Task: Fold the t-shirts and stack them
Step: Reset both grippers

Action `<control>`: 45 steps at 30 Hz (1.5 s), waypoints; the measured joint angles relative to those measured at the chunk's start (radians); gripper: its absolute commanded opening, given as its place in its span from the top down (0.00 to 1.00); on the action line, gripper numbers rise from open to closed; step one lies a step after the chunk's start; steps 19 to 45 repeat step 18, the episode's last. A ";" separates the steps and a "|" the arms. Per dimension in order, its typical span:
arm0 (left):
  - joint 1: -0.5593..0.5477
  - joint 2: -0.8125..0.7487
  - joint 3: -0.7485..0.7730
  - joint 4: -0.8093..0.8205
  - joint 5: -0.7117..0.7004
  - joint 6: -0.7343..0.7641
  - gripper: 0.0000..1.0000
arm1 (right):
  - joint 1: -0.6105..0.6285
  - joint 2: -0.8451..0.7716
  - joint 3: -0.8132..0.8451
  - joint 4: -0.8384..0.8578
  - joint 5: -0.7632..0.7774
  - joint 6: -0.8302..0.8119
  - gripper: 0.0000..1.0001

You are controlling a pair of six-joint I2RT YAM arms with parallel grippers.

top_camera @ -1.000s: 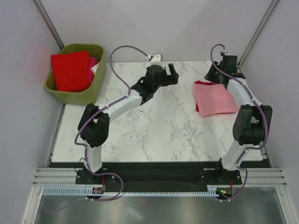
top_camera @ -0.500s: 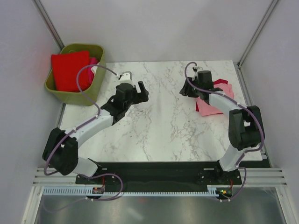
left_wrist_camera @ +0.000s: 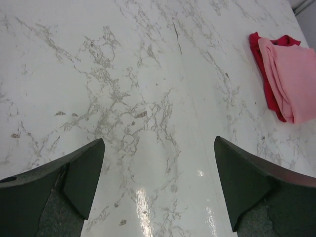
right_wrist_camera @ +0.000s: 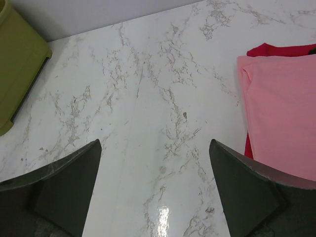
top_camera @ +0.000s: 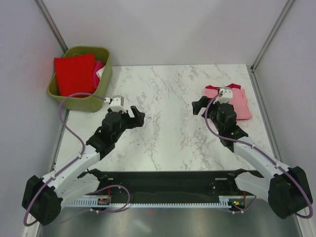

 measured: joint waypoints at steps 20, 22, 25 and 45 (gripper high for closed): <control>0.000 -0.380 -0.251 0.037 -0.059 0.035 0.00 | 0.000 -0.116 -0.118 -0.006 0.080 0.072 0.02; 0.000 -0.380 -0.251 0.037 -0.059 0.035 0.00 | 0.000 -0.116 -0.118 -0.006 0.080 0.072 0.02; 0.000 -0.380 -0.251 0.037 -0.059 0.035 0.00 | 0.000 -0.116 -0.118 -0.006 0.080 0.072 0.02; 0.000 -0.380 -0.251 0.037 -0.059 0.035 0.00 | 0.000 -0.116 -0.118 -0.006 0.080 0.072 0.02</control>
